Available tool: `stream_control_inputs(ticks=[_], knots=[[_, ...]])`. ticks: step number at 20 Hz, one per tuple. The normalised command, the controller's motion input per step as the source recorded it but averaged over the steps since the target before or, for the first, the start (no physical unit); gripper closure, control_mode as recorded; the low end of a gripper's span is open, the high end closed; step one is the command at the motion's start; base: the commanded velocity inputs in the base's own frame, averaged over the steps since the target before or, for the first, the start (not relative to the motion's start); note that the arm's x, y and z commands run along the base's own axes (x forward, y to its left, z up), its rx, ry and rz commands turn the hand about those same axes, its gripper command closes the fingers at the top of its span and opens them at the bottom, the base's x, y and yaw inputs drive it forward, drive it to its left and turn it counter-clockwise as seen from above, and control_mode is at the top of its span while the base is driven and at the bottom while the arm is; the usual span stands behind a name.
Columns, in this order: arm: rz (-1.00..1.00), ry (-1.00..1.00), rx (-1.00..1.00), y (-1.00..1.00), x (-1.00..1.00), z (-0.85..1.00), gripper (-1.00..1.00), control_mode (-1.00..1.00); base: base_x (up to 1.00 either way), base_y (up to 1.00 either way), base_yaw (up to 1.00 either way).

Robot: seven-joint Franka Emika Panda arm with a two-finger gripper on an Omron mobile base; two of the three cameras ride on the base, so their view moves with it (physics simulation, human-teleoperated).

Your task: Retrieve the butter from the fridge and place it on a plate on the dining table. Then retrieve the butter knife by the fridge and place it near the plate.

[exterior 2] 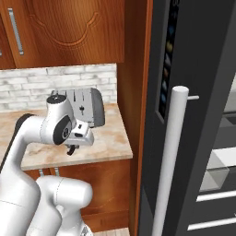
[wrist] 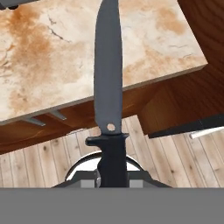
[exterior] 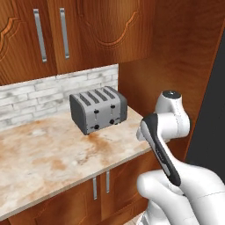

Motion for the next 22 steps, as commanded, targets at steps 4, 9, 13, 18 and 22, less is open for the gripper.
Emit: stream_control_inputs(ticks=[4,9,13,18,22], knots=[[0.00,0.00,0.00,0.00,-0.24,-0.02,1.00,-1.00,0.00,0.00,0.00],[0.00,0.00,0.00,0.00,0.00,0.00,1.00,1.00,-0.58,0.04,-0.06],[0.00,0.00,0.00,0.00,0.00,0.00,1.00,1.00,-0.78,0.19,-0.14],[0.00,0.00,0.00,0.00,0.00,0.00,1.00,1.00,-0.85,0.21,-0.22],[0.00,0.00,0.00,0.00,0.00,0.00,1.00,1.00,-0.96,0.00,-0.44]])
